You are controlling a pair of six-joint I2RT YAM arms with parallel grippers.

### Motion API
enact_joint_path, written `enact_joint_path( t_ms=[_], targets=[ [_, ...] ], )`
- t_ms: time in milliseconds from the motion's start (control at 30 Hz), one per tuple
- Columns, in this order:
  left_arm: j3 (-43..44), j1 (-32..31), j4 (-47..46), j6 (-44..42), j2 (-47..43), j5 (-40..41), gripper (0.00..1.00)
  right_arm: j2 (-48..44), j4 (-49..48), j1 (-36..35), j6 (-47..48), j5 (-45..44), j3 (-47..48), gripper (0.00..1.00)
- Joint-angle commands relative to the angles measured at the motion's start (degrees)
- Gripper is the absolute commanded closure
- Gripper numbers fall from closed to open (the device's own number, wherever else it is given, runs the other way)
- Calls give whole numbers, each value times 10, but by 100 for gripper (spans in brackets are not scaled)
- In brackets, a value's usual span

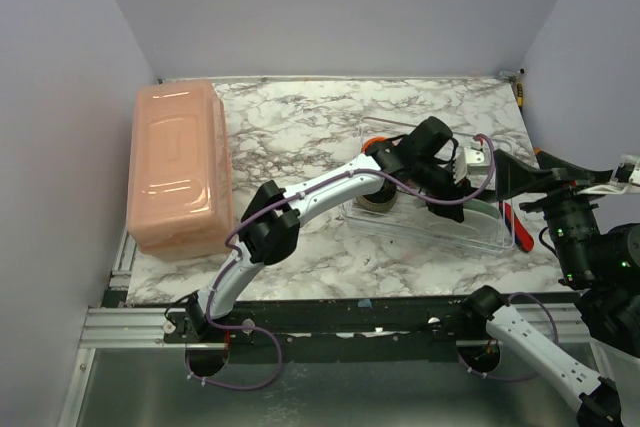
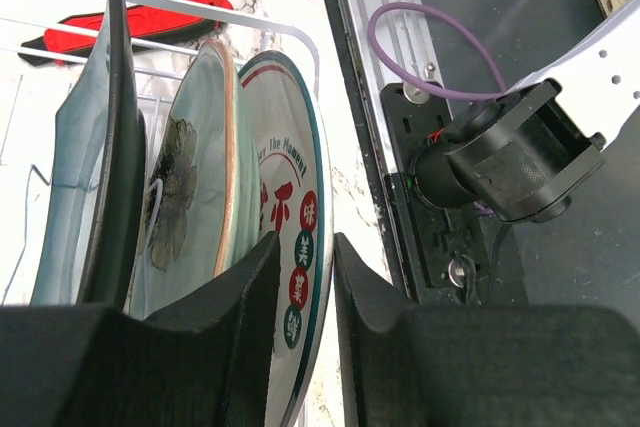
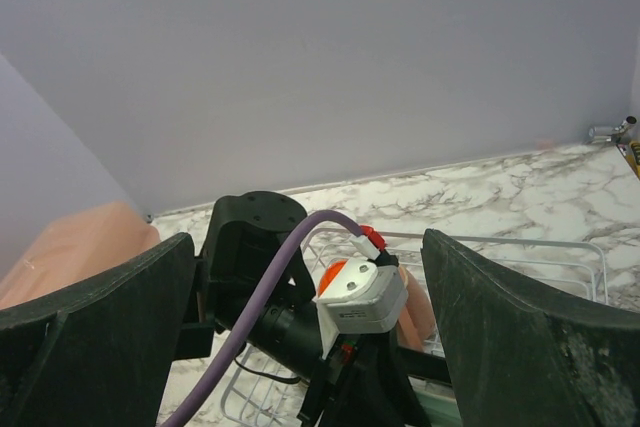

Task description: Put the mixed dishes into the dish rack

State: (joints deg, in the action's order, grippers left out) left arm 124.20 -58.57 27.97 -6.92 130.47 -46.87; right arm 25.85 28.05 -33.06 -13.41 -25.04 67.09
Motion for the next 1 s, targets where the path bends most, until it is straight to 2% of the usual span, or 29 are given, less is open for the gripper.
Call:
enact_joint_path(
  t_ms=[0,300,433,833,967],
  targets=[
    [11,1,-3,4,-4,24,69,-7,-10,-3,3,-12,4,3],
    [-1,1,15,11,-57,84,51,-5,-7,-3,-3,-12,5,3],
    [-39,3,5,9,-111,111,45,-4,-2,-3,-6,-15,4,2],
    [-169,2,-40,44,-328,221,42,-16,14,-3,-7,-29,22,0],
    [-204,2,-26,60,-413,313,41,-10,32,-3,-3,-45,47,0]
  ],
)
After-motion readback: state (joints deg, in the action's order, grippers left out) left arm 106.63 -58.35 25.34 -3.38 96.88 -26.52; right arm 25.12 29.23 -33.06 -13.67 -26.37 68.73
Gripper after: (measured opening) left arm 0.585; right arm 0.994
